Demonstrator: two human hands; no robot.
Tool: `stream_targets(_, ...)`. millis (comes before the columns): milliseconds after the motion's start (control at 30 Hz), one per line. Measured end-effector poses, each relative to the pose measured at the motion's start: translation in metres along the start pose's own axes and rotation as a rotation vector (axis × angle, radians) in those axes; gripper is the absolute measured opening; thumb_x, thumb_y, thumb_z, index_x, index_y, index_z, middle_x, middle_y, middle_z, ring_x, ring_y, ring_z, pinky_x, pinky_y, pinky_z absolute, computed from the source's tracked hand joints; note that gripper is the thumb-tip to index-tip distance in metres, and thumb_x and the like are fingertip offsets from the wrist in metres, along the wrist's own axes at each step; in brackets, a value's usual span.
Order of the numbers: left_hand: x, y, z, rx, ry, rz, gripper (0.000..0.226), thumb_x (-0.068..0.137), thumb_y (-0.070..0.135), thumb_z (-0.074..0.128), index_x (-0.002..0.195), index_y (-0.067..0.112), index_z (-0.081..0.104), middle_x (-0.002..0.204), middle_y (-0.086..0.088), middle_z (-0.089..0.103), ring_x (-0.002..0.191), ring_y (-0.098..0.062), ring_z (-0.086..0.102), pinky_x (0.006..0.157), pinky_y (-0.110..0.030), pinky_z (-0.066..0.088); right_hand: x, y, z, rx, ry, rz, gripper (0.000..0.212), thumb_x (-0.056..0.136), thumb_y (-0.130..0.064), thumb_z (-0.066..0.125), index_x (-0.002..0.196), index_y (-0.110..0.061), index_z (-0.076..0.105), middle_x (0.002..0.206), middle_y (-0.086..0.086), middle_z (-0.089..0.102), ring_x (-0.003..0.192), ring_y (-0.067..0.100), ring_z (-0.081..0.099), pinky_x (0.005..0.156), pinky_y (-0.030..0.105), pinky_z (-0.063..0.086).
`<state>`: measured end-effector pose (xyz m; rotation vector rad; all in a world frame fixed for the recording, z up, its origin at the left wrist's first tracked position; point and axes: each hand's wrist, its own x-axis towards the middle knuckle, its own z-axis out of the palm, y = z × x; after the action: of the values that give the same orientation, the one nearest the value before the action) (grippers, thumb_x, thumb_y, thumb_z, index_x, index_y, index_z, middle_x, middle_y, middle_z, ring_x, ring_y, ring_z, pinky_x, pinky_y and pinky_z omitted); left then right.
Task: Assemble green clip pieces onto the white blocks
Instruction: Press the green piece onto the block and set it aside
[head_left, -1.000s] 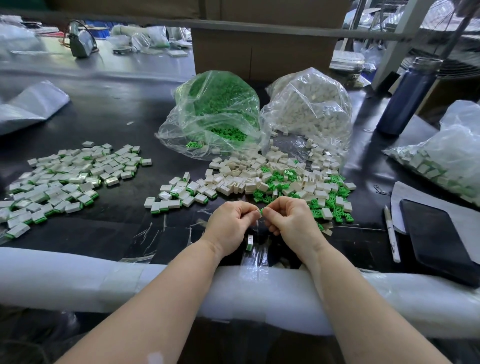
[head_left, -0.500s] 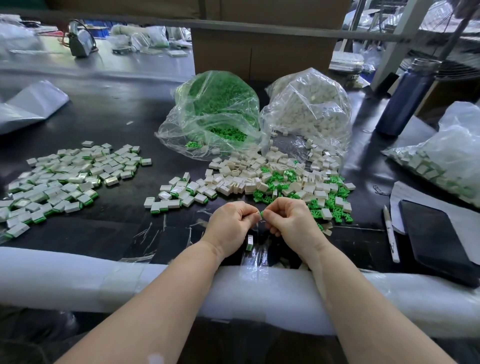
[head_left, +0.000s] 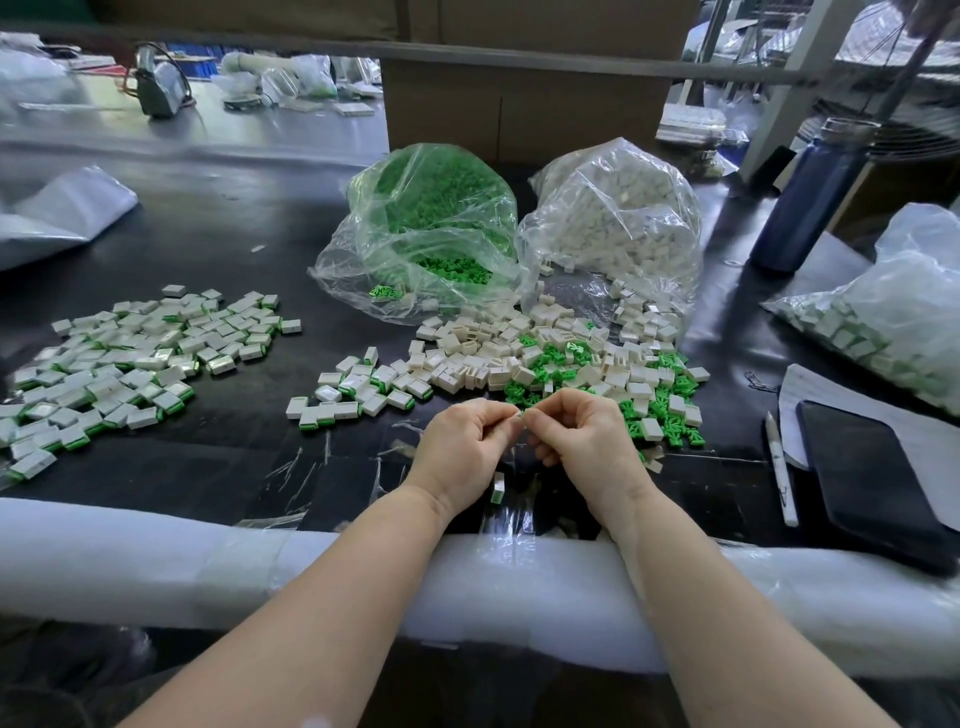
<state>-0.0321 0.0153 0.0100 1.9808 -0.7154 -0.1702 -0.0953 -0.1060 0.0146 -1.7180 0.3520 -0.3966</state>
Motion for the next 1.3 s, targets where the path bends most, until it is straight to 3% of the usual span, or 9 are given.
stream_targets(133, 0.0006, 0.0019, -0.0001, -0.133, -0.011, -0.053, 0.019, 0.090, 0.018, 0.060, 0.104, 0.012, 0.071, 0.091, -0.003, 0.072, 0.089, -0.015, 0.067, 0.089, -0.033, 0.052, -0.0003, -0.0008, -0.0010, 0.084, 0.022, -0.008, 0.007, 0.083, -0.003, 0.066, 0.077, 0.001, 0.065, 0.056, 0.000, 0.065, 0.048, 0.006, 0.057, 0.048, 0.015, 0.047)
stream_targets(333, 0.0006, 0.0009, -0.0010, -0.154, 0.009, -0.070, 0.014, 0.085, 0.014, 0.062, 0.083, 0.025, 0.069, 0.080, -0.008, 0.070, 0.081, -0.025, 0.065, 0.082, -0.041, 0.053, -0.0022, -0.0031, -0.0004, 0.104, -0.028, -0.030, 0.013, 0.079, 0.001, 0.069, 0.070, -0.007, 0.064, 0.057, 0.002, 0.063, 0.049, 0.008, 0.054, 0.048, 0.017, 0.046)
stream_targets(467, 0.0010, 0.0027, -0.0029, -0.208, -0.005, -0.065, 0.016, 0.085, 0.007, 0.059, 0.085, 0.021, 0.068, 0.085, -0.016, 0.069, 0.084, -0.032, 0.063, 0.083, -0.043, 0.052, -0.0022, -0.0034, -0.0011, 0.158, -0.038, -0.018, 0.010, 0.084, -0.002, 0.065, 0.075, -0.008, 0.064, 0.061, 0.000, 0.064, 0.054, 0.008, 0.058, 0.049, 0.018, 0.048)
stream_targets(567, 0.0017, 0.0035, -0.0038, -0.219, -0.023, -0.030, 0.013, 0.087, 0.007, 0.059, 0.087, 0.018, 0.066, 0.101, -0.015, 0.061, 0.086, -0.031, 0.058, 0.085, -0.033, 0.051, -0.0006, -0.0029, -0.0012, 0.219, -0.019, 0.006, 0.006, 0.089, -0.008, 0.060, 0.083, -0.008, 0.064, 0.074, 0.005, 0.067, 0.066, 0.014, 0.065, 0.057, 0.023, 0.053)
stream_targets(700, 0.0019, 0.0029, -0.0046, -0.236, -0.061, -0.001, 0.011, 0.088, 0.009, 0.061, 0.089, 0.020, 0.064, 0.106, 0.001, 0.045, 0.081, -0.010, 0.051, 0.075, -0.007, 0.044, -0.0009, -0.0044, 0.0022, 0.153, -0.128, 0.019, 0.020, 0.094, -0.021, 0.052, 0.086, -0.010, 0.067, 0.076, 0.005, 0.068, 0.073, 0.015, 0.064, 0.065, 0.021, 0.052)
stream_targets(800, 0.0011, 0.0019, -0.0042, -0.247, -0.088, 0.003, 0.014, 0.088, 0.012, 0.061, 0.086, 0.025, 0.062, 0.107, 0.004, 0.041, 0.079, -0.009, 0.050, 0.073, -0.009, 0.046, -0.0021, -0.0056, 0.0010, 0.102, -0.187, 0.025, 0.022, 0.094, -0.022, 0.052, 0.084, -0.012, 0.069, 0.074, 0.009, 0.067, 0.071, 0.019, 0.062, 0.061, 0.019, 0.049)
stream_targets(967, 0.0000, 0.0000, -0.0040, -0.199, -0.133, 0.040, 0.031, 0.087, 0.003, 0.056, 0.084, 0.034, 0.059, 0.103, 0.011, 0.040, 0.072, -0.003, 0.046, 0.073, -0.007, 0.042, -0.0017, -0.0054, -0.0010, 0.126, -0.187, 0.036, 0.014, 0.089, -0.015, 0.059, 0.084, -0.014, 0.072, 0.066, 0.002, 0.065, 0.061, 0.008, 0.057, 0.057, 0.014, 0.047)
stream_targets(1067, 0.0001, -0.0002, -0.0038, -0.167, -0.150, 0.050, 0.034, 0.086, 0.002, 0.055, 0.083, 0.036, 0.059, 0.103, 0.011, 0.040, 0.073, -0.004, 0.046, 0.076, -0.011, 0.044, -0.0019, -0.0054, -0.0011, 0.139, -0.180, 0.042, 0.013, 0.088, -0.013, 0.061, 0.082, -0.013, 0.072, 0.068, 0.007, 0.064, 0.063, 0.012, 0.056, 0.057, 0.015, 0.046)
stream_targets(1300, -0.0002, 0.0005, -0.0032, -0.087, -0.187, 0.090, 0.030, 0.086, 0.008, 0.053, 0.082, 0.038, 0.056, 0.103, 0.010, 0.040, 0.078, -0.012, 0.049, 0.086, -0.038, 0.050, -0.0018, -0.0052, -0.0025, 0.186, -0.175, 0.055, 0.010, 0.086, -0.008, 0.063, 0.082, -0.004, 0.071, 0.064, 0.006, 0.064, 0.059, 0.011, 0.056, 0.057, 0.017, 0.046)
